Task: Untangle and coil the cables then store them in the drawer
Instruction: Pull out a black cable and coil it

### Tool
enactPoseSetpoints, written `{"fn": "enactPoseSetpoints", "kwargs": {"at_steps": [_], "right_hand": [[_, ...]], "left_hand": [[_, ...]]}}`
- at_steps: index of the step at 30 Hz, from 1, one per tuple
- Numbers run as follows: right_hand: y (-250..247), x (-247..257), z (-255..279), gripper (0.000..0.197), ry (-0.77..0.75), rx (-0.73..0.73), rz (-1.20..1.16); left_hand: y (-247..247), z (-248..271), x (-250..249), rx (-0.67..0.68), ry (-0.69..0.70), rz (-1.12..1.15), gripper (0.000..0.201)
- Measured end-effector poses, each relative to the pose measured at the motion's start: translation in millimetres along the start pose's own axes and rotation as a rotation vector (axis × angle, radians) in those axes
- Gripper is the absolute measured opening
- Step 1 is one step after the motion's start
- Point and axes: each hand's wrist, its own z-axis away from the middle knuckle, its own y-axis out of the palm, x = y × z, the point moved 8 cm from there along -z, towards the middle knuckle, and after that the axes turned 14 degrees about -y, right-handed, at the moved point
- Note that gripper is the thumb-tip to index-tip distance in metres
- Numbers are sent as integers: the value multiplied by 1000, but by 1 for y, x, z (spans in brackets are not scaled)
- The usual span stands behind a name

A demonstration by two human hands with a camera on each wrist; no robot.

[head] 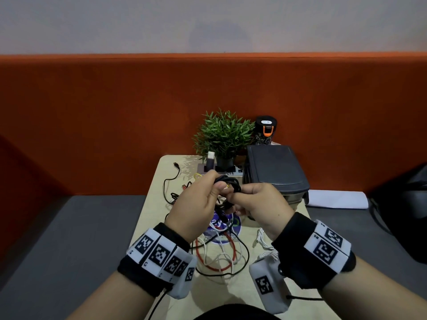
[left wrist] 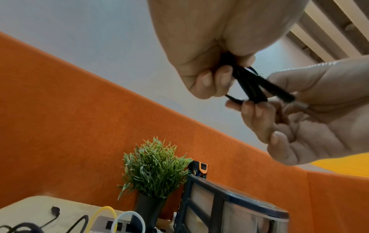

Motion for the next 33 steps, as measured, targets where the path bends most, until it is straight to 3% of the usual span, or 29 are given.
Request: {"fn": "enactPoseSetpoints", "kwargs": {"at_steps": [8,16,19,24,28,33], "right_hand": [[10,1,0,21,18,105,-137],[12,4,4,21,-15,267,-133],[12,2,6,19,-15,264,-158],[11,-7,5,16,-16,178,-185],[2,-9,1,17,-48,118,-93],[2,-7,0,12,-84,118,20]], "left_hand": [[-9,-4,2,-73,-12,-56,34],[-11,-8,6,-8,-29,221,12],[-16,-7,9,-101,-40,282,15],[-25,1,3,-263,27,87,22],[-22,4,7,-207,-16,22,25],[-14,4,5,-178,-82,-80,10]]}}
